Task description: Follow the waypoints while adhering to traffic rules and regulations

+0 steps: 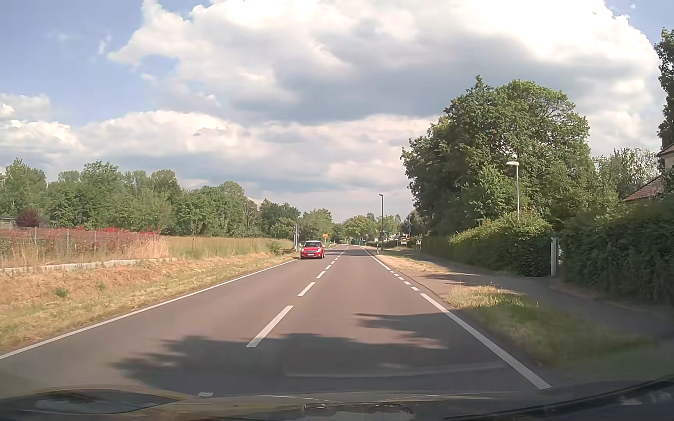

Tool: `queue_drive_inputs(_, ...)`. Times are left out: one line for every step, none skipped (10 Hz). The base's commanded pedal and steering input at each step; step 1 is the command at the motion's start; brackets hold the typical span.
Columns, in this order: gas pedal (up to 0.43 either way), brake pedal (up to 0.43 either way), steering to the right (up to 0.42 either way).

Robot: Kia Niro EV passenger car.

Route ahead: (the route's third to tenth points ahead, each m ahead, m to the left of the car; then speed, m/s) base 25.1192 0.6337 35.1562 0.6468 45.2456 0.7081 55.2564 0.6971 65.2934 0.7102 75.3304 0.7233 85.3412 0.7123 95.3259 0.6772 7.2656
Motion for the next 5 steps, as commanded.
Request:
queue_drive_inputs(0.059, 0.000, 0.006)
queue_drive_inputs(0.079, 0.000, 0.006)
queue_drive_inputs(0.079, 0.000, 0.006)
queue_drive_inputs(0.079, 0.000, 0.006)
queue_drive_inputs(0.079, 0.000, 0.006)
